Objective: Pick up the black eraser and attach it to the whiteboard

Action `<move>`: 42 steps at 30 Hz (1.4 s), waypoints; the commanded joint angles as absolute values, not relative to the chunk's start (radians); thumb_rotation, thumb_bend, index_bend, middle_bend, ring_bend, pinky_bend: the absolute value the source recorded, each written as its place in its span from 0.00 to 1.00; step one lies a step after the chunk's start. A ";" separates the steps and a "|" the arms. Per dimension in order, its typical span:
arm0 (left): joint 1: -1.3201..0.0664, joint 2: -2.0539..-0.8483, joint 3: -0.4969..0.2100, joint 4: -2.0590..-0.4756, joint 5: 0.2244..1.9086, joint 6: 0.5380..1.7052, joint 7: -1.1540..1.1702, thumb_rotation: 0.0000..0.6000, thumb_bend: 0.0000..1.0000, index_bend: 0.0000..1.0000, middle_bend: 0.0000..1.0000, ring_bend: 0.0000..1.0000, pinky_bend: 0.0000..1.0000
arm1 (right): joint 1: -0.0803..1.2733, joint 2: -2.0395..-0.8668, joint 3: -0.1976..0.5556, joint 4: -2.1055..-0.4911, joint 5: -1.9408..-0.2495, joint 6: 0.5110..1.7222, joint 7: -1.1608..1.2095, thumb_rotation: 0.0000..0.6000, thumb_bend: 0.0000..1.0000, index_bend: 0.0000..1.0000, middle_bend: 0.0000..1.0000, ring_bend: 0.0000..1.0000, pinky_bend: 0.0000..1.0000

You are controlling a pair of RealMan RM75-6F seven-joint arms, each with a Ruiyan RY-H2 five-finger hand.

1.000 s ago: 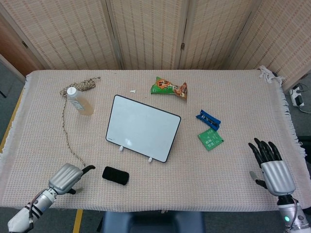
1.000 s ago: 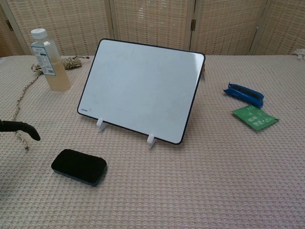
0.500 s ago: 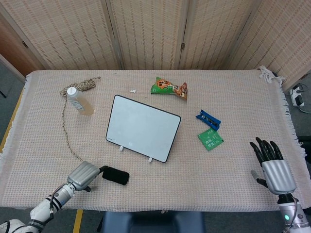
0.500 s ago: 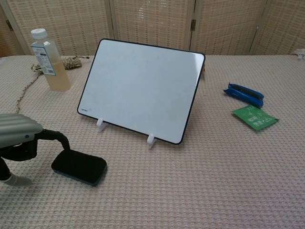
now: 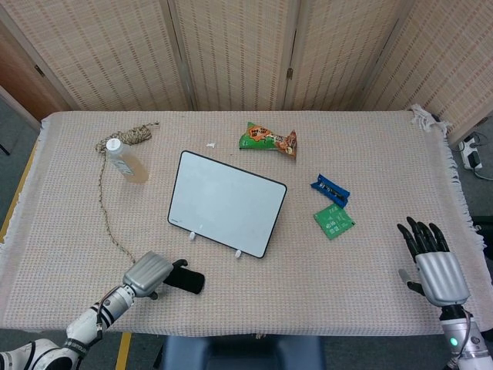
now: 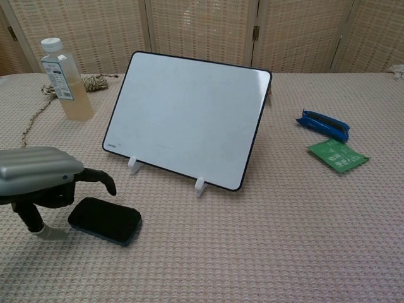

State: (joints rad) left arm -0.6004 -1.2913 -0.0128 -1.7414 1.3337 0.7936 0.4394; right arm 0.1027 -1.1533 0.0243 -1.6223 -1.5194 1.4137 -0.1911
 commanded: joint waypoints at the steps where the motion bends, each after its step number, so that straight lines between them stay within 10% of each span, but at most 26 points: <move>1: -0.636 -1.305 -0.021 -1.739 1.275 0.755 0.473 1.00 0.25 0.27 1.00 0.88 1.00 | 0.104 -1.153 0.026 -1.623 -1.514 1.411 -0.191 1.00 0.32 0.00 0.00 0.00 0.00; 14: -0.682 -1.362 -0.020 -1.679 1.265 0.754 0.419 1.00 0.25 0.42 1.00 0.89 1.00 | 0.101 -1.148 0.031 -1.625 -1.503 1.417 -0.185 1.00 0.32 0.00 0.00 0.00 0.00; 22: -0.625 -1.440 -0.012 -1.593 1.424 0.953 0.343 1.00 0.25 0.63 1.00 0.92 1.00 | 0.100 -1.151 0.032 -1.626 -1.501 1.421 -0.189 1.00 0.32 0.00 0.00 0.00 0.00; 31: -0.570 -1.596 -0.053 -1.407 1.608 1.255 0.311 1.00 0.25 0.64 1.00 0.92 1.00 | 0.101 -1.151 0.031 -1.628 -1.501 1.419 -0.187 1.00 0.32 0.00 0.00 0.00 0.00; 42: -0.679 -1.854 -0.202 -1.131 1.638 1.357 0.289 1.00 0.34 0.63 1.00 0.92 1.00 | 0.106 -1.157 0.047 -1.608 -1.495 1.429 -0.167 1.00 0.32 0.00 0.00 0.00 0.00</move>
State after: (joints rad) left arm -0.6434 -1.8046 -0.1670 -1.1849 1.6277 1.3368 0.2958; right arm 0.1063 -1.1555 0.0454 -1.6099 -1.4952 1.4268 -0.1667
